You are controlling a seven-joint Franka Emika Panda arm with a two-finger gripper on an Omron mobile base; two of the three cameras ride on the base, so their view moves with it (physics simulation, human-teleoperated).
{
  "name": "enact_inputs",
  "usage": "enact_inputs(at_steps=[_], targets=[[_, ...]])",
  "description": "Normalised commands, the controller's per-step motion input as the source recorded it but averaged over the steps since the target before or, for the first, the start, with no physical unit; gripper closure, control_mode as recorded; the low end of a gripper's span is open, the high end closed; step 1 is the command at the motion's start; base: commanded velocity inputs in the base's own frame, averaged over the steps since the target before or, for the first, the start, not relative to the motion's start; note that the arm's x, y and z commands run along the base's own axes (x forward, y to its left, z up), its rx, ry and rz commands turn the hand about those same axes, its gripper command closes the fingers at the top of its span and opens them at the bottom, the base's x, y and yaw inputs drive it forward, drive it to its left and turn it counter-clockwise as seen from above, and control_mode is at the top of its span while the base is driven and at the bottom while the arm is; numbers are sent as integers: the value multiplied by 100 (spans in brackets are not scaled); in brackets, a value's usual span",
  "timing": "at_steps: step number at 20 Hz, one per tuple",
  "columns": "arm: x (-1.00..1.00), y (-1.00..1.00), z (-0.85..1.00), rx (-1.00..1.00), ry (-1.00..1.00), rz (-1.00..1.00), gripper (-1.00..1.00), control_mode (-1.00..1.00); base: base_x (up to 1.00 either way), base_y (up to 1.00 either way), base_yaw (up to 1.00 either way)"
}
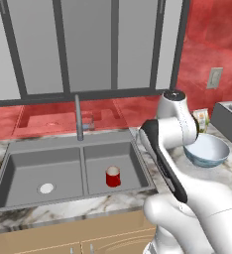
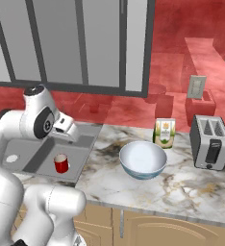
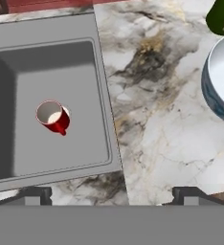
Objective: Pick the mug and place it in the sink. Pick the bowl and place it in the open cabinet and then close the cabinet.
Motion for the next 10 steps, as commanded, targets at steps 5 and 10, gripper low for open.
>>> enact_inputs(at_steps=[5, 10], targets=[[0, -40, 0, 0, 1, 0, -100, -100, 0, 0, 0], [0, -44, 0, 0, 3, 0, -100, -100, 0, 0, 0]])
